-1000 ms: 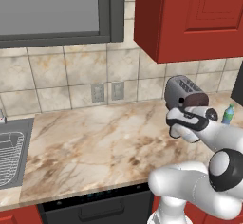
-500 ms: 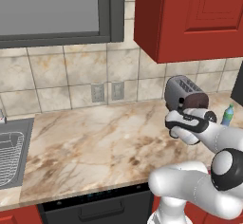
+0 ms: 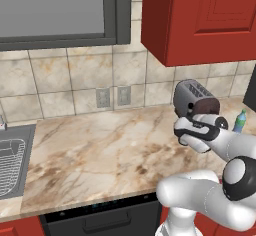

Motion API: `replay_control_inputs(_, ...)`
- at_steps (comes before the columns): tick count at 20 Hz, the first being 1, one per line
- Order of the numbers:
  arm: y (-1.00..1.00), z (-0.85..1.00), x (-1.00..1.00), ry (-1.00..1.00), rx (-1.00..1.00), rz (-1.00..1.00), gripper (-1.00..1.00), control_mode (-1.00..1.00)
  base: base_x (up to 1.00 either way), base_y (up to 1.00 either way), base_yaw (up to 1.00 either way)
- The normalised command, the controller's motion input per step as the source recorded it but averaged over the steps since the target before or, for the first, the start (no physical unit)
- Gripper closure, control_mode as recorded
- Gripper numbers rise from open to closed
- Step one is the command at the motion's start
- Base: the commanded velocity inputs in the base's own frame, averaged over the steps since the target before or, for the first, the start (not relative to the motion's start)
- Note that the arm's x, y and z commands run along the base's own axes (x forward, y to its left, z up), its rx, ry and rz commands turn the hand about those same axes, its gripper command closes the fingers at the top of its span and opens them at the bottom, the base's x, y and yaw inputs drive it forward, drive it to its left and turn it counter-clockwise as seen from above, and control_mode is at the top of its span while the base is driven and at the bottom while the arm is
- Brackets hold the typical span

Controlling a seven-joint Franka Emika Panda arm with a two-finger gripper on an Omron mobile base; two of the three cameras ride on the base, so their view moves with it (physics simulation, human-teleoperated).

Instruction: Place the drinks on the dining counter in a tight cluster.

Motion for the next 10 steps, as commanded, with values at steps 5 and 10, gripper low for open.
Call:
replay_control_inputs(5, 0.0, 0.29, -0.37, 0.0, 0.0, 0.0, 1.0, -1.0, 0.0, 0.0, 0.0)
replay_control_inputs(10, 0.0, 0.62, -0.44, 0.14, 0.0, 0.0, 1.0, -1.0, 0.0, 0.0, 0.0)
